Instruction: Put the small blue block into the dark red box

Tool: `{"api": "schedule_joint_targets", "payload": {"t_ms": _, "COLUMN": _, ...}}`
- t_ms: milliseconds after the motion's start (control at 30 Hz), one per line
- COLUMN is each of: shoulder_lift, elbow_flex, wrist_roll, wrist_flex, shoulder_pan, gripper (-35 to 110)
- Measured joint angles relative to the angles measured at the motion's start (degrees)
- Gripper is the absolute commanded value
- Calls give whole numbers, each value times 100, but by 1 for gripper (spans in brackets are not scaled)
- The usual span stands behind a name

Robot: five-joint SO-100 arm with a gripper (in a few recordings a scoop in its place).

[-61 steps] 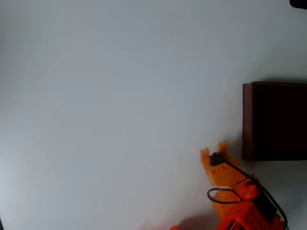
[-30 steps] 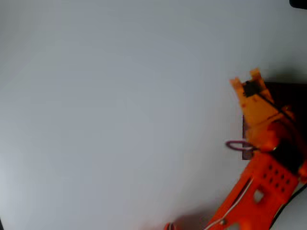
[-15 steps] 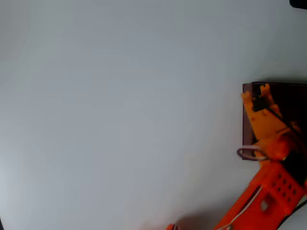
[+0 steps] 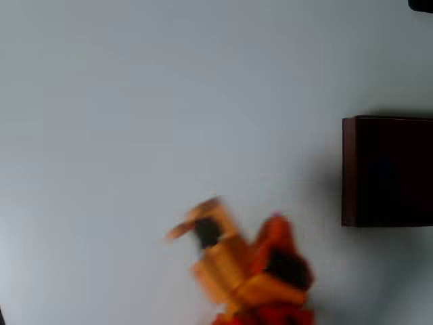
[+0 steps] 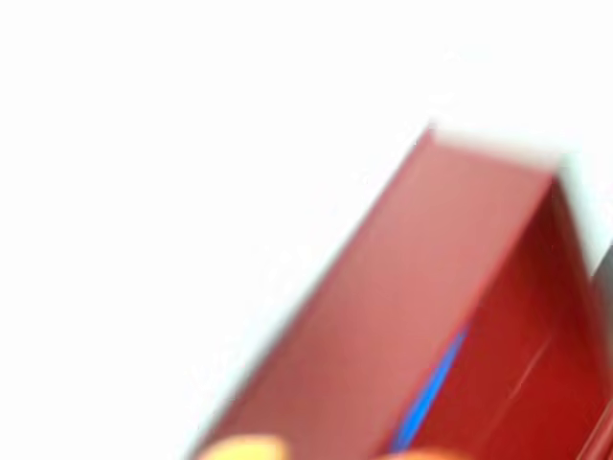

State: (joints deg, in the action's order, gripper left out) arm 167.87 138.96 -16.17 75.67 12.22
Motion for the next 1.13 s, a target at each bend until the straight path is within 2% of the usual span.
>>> {"api": "schedule_joint_targets", "payload": {"t_ms": 267, "shoulder_lift": 2162, "elbow_flex": 1468, "wrist_roll": 589, "wrist_flex": 334, "shoulder_pan": -1951, "gripper": 0}}
{"api": "schedule_joint_targets", "payload": {"t_ms": 533, "shoulder_lift": 2408, "elbow_flex": 2065, "wrist_roll": 1424, "wrist_flex": 562, "shoulder_pan": -3753, "gripper": 0}}
{"api": "schedule_joint_targets", "payload": {"t_ms": 667, "shoulder_lift": 2435, "elbow_flex": 2602, "wrist_roll": 1600, "wrist_flex": 308, "shoulder_pan": -4526, "gripper": 0}}
{"api": "schedule_joint_targets", "payload": {"t_ms": 900, "shoulder_lift": 2575, "elbow_flex": 3164, "wrist_roll": 1749, "wrist_flex": -202, "shoulder_pan": -4860, "gripper": 0}}
{"api": "schedule_joint_targets", "payload": {"t_ms": 1133, "shoulder_lift": 2575, "elbow_flex": 3322, "wrist_roll": 1740, "wrist_flex": -255, "shoulder_pan": -4825, "gripper": 0}}
